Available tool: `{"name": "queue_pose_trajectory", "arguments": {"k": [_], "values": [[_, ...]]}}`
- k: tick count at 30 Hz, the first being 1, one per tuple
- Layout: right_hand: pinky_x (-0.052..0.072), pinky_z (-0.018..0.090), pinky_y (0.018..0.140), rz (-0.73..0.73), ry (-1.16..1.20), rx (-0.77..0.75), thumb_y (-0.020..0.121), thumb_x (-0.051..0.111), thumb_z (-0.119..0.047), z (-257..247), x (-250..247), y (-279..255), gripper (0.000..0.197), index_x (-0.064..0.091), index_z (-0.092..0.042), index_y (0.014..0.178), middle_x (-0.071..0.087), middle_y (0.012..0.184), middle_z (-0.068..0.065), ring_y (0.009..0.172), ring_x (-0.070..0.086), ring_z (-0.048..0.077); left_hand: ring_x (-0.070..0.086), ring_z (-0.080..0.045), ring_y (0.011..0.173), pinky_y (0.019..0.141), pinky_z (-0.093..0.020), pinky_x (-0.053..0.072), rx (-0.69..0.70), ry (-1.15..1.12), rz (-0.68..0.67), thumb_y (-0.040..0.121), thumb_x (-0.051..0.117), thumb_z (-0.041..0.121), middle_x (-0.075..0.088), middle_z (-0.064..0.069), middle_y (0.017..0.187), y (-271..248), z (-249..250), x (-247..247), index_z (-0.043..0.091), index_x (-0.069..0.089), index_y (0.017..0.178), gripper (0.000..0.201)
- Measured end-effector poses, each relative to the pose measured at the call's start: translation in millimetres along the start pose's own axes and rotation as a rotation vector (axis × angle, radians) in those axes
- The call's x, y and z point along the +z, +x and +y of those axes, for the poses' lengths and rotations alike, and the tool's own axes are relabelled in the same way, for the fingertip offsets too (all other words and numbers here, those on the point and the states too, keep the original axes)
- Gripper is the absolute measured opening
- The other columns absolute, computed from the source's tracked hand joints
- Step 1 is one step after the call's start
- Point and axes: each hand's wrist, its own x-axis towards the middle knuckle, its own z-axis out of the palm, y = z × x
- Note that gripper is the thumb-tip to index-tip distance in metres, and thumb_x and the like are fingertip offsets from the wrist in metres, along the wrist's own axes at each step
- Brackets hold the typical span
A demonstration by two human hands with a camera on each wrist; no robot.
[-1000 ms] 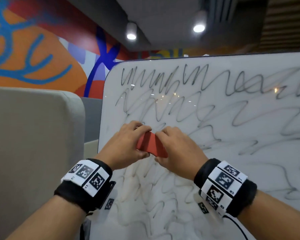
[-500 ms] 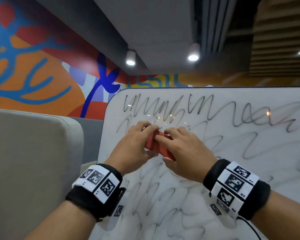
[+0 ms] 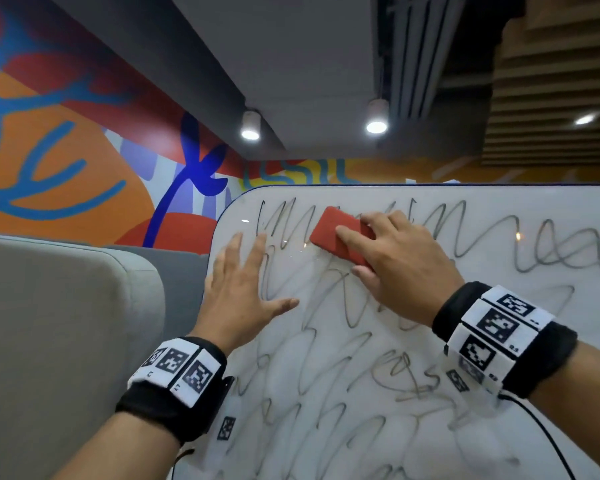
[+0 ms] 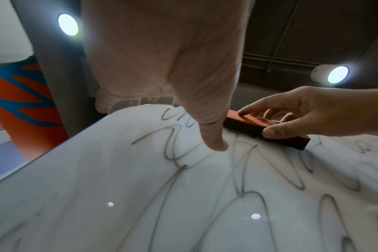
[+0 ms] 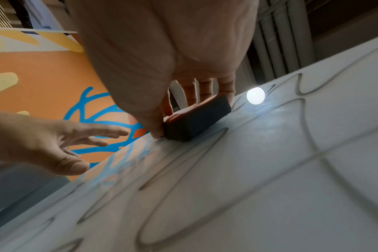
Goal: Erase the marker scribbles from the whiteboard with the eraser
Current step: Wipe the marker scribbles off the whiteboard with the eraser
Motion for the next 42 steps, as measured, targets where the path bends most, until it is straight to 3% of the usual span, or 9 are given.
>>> {"name": "queue_pose_trajectory", "arguments": {"k": [4, 8, 15, 20, 23, 27, 29, 36, 42], "values": [[0.05, 0.046, 0.077, 0.086, -0.014, 0.052, 0.085, 0.069, -0.04, 4, 5, 11, 0.063, 0.048, -0.02, 0.141, 0.053, 0.128, 0.015, 0.104, 0.051, 0.034, -0.003, -0.025, 0.151, 0.115, -0.062, 0.018, -0.114, -0.104, 0.078, 0.06, 0.062, 0.081, -0.012, 0.003, 0.163, 7, -16, 5, 0.04, -0.001, 0.155, 0.12], [0.048, 0.045, 0.077, 0.103, -0.017, 0.073, 0.084, 0.068, -0.038, -4, 11, 16, 0.065, 0.047, -0.019, 0.143, 0.051, 0.129, 0.016, 0.104, 0.05, 0.035, 0.0, -0.029, 0.152, 0.113, -0.068, 0.022, -0.192, -0.164, 0.023, 0.05, 0.061, 0.085, -0.016, 0.002, 0.163, 14, -28, 13, 0.043, -0.006, 0.154, 0.13], [0.049, 0.042, 0.073, 0.028, -0.039, -0.157, 0.084, 0.063, -0.035, -31, 22, 4, 0.058, 0.05, -0.021, 0.139, 0.054, 0.122, 0.013, 0.099, 0.052, 0.029, -0.003, -0.028, 0.151, 0.111, -0.07, 0.024, -0.216, -0.176, -0.05, 0.05, 0.068, 0.082, -0.017, 0.005, 0.162, 12, -38, 21, 0.048, -0.009, 0.151, 0.132], [0.048, 0.041, 0.078, 0.101, -0.025, 0.008, 0.086, 0.063, -0.035, -7, 3, 43, 0.054, 0.05, -0.023, 0.137, 0.054, 0.123, 0.013, 0.1, 0.05, 0.029, -0.006, -0.028, 0.151, 0.11, -0.069, 0.026, -0.208, -0.194, -0.069, 0.05, 0.07, 0.08, -0.02, 0.008, 0.161, 10, -46, 24, 0.053, -0.014, 0.148, 0.132], [0.049, 0.043, 0.078, 0.129, -0.004, 0.046, 0.082, 0.068, -0.034, -20, 8, 45, 0.058, 0.052, -0.021, 0.136, 0.054, 0.122, 0.014, 0.101, 0.05, 0.032, -0.008, -0.028, 0.15, 0.113, -0.066, 0.024, -0.194, -0.196, -0.062, 0.05, 0.066, 0.082, -0.021, 0.009, 0.16, 8, -48, 26, 0.051, -0.014, 0.149, 0.131], [0.049, 0.044, 0.074, 0.054, -0.036, -0.156, 0.081, 0.066, -0.035, -45, 28, 29, 0.059, 0.052, -0.02, 0.136, 0.055, 0.119, 0.014, 0.097, 0.051, 0.031, -0.014, -0.021, 0.149, 0.117, -0.057, 0.021, -0.14, -0.154, -0.025, 0.057, 0.067, 0.082, -0.024, 0.01, 0.16, 7, -50, 28, 0.046, -0.013, 0.152, 0.129], [0.049, 0.044, 0.074, 0.046, -0.044, -0.184, 0.083, 0.063, -0.036, -41, 25, 34, 0.057, 0.051, -0.022, 0.137, 0.055, 0.12, 0.013, 0.098, 0.051, 0.029, -0.016, -0.018, 0.149, 0.118, -0.053, 0.019, -0.107, -0.115, -0.016, 0.059, 0.064, 0.082, -0.023, 0.008, 0.16, 7, -50, 28, 0.043, -0.013, 0.153, 0.128], [0.048, 0.041, 0.081, 0.114, -0.027, 0.025, 0.089, 0.062, -0.039, -38, 8, 68, 0.058, 0.044, -0.023, 0.142, 0.051, 0.126, 0.012, 0.106, 0.047, 0.029, -0.019, -0.016, 0.149, 0.12, -0.046, 0.01, -0.067, -0.067, -0.011, 0.063, 0.06, 0.083, -0.023, 0.005, 0.162, 7, -51, 29, 0.039, -0.017, 0.153, 0.127], [0.04, 0.038, 0.066, 0.04, -0.1, -0.198, 0.084, 0.062, -0.032, -68, 26, 66, 0.052, 0.052, -0.021, 0.134, 0.056, 0.113, 0.013, 0.091, 0.051, 0.03, -0.02, -0.016, 0.148, 0.12, -0.049, 0.01, -0.074, -0.076, -0.017, 0.06, 0.059, 0.086, -0.024, 0.005, 0.161, 8, -49, 28, 0.04, -0.018, 0.152, 0.129]]}}
